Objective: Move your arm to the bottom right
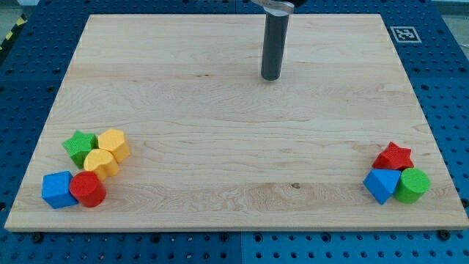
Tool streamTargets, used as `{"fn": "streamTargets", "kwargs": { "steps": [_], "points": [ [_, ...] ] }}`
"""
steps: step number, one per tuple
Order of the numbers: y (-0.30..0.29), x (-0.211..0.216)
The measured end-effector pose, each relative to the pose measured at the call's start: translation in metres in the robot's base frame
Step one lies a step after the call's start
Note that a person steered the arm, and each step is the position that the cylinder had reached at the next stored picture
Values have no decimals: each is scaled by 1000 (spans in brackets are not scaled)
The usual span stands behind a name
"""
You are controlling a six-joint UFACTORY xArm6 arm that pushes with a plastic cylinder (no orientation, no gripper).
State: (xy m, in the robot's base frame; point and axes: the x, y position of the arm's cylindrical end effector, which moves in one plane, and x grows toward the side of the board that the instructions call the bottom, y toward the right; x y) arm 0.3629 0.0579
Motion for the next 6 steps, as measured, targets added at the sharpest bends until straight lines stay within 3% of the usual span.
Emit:
{"fn": "streamTargets", "kwargs": {
  "steps": [3, 4, 5, 6],
  "points": [
    [8, 0],
    [91, 10],
    [174, 50],
    [208, 116]
  ]
}}
